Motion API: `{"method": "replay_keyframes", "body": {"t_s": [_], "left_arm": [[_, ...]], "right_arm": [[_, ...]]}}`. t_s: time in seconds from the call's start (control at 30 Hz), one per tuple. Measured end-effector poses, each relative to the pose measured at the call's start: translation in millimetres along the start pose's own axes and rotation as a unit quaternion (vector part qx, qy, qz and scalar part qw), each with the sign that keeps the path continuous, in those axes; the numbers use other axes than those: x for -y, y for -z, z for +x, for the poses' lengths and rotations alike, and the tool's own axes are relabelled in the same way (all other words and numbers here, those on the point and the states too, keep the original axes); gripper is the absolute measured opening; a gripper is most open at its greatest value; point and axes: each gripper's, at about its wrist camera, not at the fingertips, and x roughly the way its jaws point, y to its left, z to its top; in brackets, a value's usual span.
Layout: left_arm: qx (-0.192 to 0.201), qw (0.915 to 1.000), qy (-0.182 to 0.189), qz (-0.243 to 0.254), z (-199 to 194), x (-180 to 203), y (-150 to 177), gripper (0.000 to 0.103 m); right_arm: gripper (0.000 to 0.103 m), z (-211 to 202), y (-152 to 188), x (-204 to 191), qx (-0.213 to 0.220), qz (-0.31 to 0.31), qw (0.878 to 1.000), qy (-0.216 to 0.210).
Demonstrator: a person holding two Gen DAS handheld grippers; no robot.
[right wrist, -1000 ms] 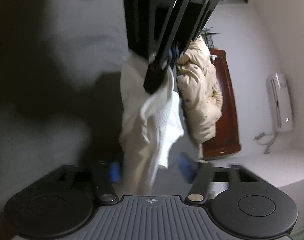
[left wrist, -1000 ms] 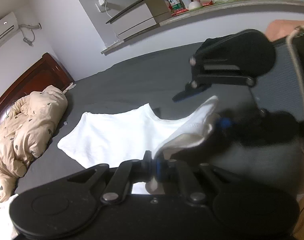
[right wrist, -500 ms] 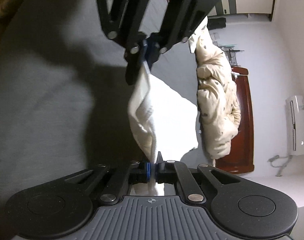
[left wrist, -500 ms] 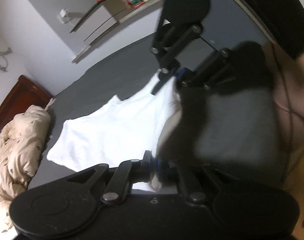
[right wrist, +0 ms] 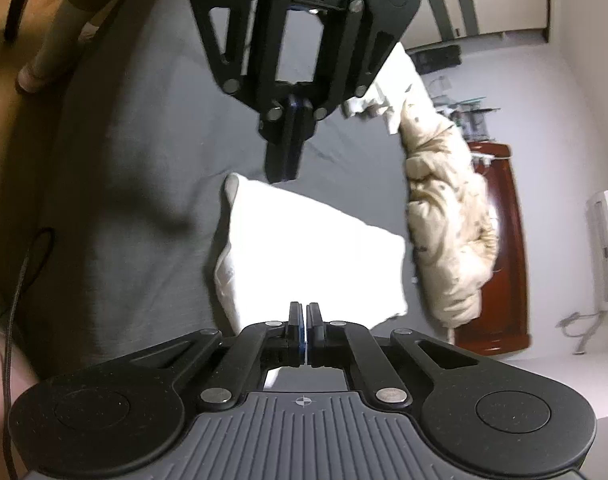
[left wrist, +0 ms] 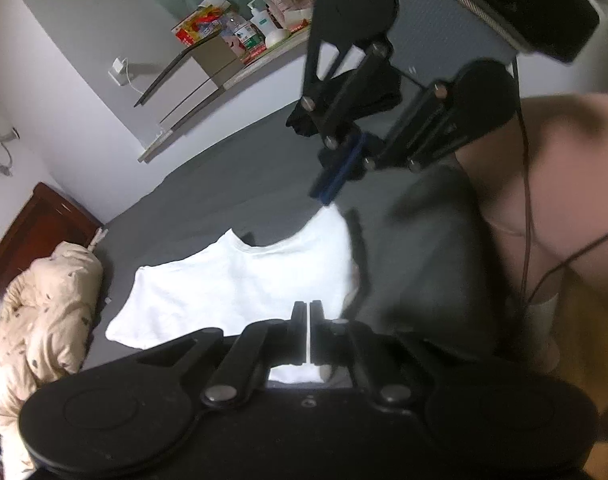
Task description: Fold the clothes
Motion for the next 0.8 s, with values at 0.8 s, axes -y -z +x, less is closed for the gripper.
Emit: {"method": "replay_keyframes", "body": {"t_s": [0.8], "left_arm": [[-0.11,0.9723,-0.028,-0.205,47,-13,23,0.029]], "right_arm": [[0.003,16,88,62,-0.082,0.696,0.71,-0.07]]}}
